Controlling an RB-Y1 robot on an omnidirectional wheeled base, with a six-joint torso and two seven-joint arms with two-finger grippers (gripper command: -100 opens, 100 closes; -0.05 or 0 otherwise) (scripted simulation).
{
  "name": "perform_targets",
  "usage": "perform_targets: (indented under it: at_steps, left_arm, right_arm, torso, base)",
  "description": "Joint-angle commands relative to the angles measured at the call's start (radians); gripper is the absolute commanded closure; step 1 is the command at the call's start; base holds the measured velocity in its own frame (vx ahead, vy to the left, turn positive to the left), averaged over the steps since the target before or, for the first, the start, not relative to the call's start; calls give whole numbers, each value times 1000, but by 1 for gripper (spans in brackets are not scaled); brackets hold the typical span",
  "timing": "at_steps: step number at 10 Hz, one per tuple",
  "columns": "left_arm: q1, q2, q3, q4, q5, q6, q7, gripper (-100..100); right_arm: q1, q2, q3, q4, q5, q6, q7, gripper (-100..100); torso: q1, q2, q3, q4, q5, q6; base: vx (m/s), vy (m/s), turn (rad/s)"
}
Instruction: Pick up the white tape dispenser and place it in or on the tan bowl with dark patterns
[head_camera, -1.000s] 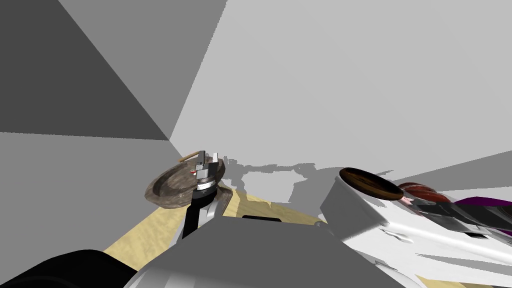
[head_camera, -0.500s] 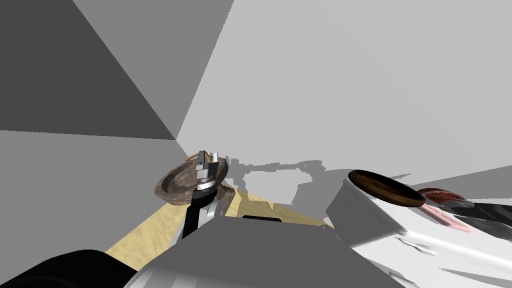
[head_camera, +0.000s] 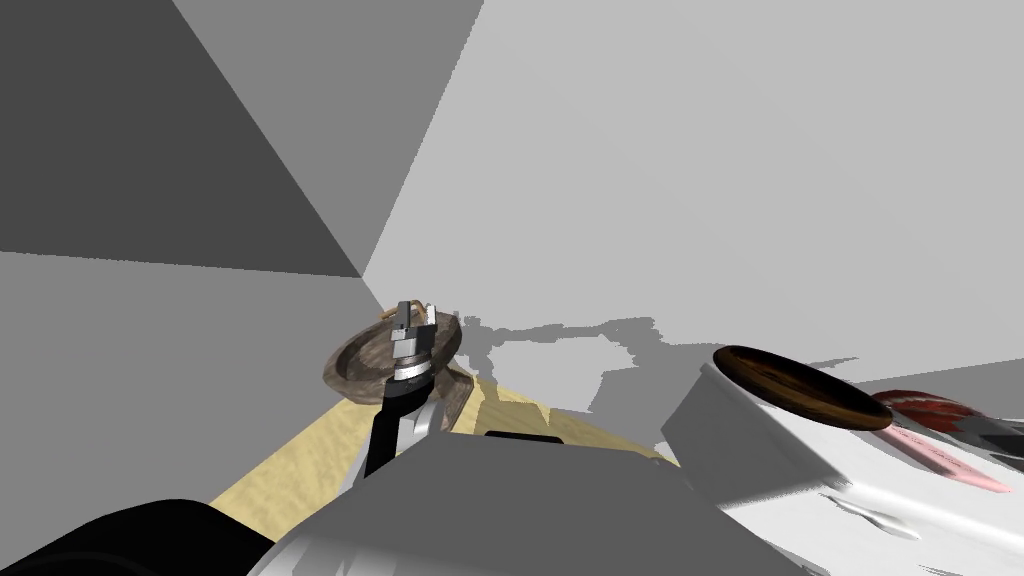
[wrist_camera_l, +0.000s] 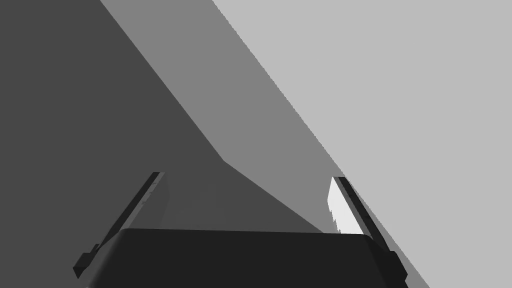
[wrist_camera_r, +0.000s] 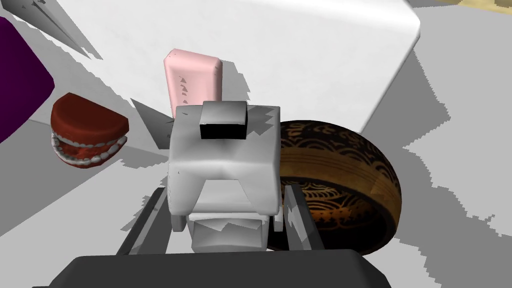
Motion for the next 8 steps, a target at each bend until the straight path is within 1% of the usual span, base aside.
perform_targets:
  at_steps: [1, 2, 3, 4, 7, 8]
  left_arm:
    - [0, 0, 0, 0, 0, 0, 0, 0]
    - [0, 0, 0, 0, 0, 0, 0, 0]
    - [0, 0, 0, 0, 0, 0, 0, 0]
    - [0, 0, 0, 0, 0, 0, 0, 0]
    - [0, 0, 0, 0, 0, 0, 0, 0]
    - [0, 0, 0, 0, 0, 0, 0, 0]
  right_arm:
    - [42, -30, 19, -44, -37, 20, -3, 100]
    - [33, -45, 50, -38, -20, 7, 3, 100]
    - [37, -45, 50, -38, -35, 7, 3, 100]
    - [33, -45, 50, -38, -21, 7, 3, 100]
    - [21, -61, 87, -34, 2, -11, 10, 100]
    - [21, -61, 87, -34, 2, -11, 10, 100]
  torso:
    - [0, 0, 0, 0, 0, 0]
    - [0, 0, 0, 0, 0, 0]
    - [0, 0, 0, 0, 0, 0]
    - [0, 0, 0, 0, 0, 0]
    - [-1, 0, 0, 0, -1, 0]
    - [0, 0, 0, 0, -1, 0]
  base:
    - [9, 17, 56]
    - [6, 25, 98]
    - [8, 26, 53]
    - [6, 15, -1]
    - [10, 21, 62]
    - [11, 21, 22]
